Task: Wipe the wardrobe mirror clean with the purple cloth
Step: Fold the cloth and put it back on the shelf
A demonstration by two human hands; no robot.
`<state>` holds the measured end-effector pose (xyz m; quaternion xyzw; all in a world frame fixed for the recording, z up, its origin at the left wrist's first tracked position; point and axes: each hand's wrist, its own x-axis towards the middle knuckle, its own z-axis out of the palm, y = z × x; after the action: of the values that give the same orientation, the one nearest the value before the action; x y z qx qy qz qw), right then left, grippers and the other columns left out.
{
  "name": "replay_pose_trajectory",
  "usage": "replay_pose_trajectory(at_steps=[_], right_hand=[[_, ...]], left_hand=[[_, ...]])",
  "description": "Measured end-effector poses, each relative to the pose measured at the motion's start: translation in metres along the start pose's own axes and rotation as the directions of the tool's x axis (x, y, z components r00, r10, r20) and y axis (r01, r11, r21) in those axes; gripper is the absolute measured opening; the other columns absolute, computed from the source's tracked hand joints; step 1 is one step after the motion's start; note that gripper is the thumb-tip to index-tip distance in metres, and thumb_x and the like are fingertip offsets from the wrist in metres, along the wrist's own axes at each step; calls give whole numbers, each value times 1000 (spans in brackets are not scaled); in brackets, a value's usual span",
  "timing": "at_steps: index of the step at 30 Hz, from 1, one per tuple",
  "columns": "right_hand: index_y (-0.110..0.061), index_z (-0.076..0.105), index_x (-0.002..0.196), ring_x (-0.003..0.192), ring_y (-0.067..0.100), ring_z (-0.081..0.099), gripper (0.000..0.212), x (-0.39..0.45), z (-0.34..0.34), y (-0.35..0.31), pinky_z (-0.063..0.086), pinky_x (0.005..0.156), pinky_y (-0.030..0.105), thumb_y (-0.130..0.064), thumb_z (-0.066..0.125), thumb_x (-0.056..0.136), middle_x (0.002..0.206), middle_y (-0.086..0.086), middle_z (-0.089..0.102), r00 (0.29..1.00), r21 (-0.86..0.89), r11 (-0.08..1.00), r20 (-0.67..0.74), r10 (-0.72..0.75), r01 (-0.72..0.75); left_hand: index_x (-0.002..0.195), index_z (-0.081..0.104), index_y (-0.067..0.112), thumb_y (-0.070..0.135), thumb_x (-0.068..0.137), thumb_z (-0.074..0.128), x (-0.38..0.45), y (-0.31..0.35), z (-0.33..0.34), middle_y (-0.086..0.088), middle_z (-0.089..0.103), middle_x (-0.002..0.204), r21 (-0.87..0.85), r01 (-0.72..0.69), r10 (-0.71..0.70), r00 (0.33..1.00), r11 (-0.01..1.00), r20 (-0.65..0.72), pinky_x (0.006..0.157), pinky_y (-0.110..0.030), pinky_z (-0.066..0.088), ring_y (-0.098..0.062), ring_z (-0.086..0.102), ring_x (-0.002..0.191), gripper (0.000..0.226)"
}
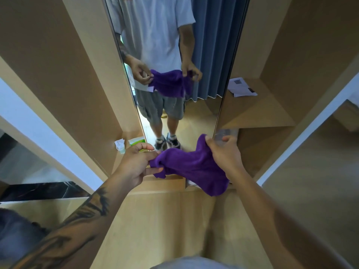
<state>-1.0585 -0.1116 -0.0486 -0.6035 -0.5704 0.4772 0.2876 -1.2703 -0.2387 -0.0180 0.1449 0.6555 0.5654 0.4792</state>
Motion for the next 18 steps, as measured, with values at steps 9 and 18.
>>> replay_pose_trajectory(at_steps=[9, 18], right_hand=[[-19, 59, 112, 96, 18, 63, 24, -2, -20, 36, 45, 77, 33, -40, 61, 101, 97, -5, 63, 988, 20, 998, -142, 55, -53], [-30, 68, 100, 107, 34, 69, 6, 0, -30, 70, 56, 96, 59, -34, 65, 100, 111, 9, 72, 976, 167, 962, 54, 210, -216]], left_hand=[[85, 52, 14, -2, 94, 70, 13, -22, -1, -9, 58, 99, -27, -75, 70, 987, 997, -147, 47, -29, 60, -20, 62, 84, 26], [93, 55, 12, -6, 90, 69, 27, -45, -10, -13, 64, 88, 193, 81, -84, 996, 978, 4, 51, -30, 51, -24, 61, 69, 23]])
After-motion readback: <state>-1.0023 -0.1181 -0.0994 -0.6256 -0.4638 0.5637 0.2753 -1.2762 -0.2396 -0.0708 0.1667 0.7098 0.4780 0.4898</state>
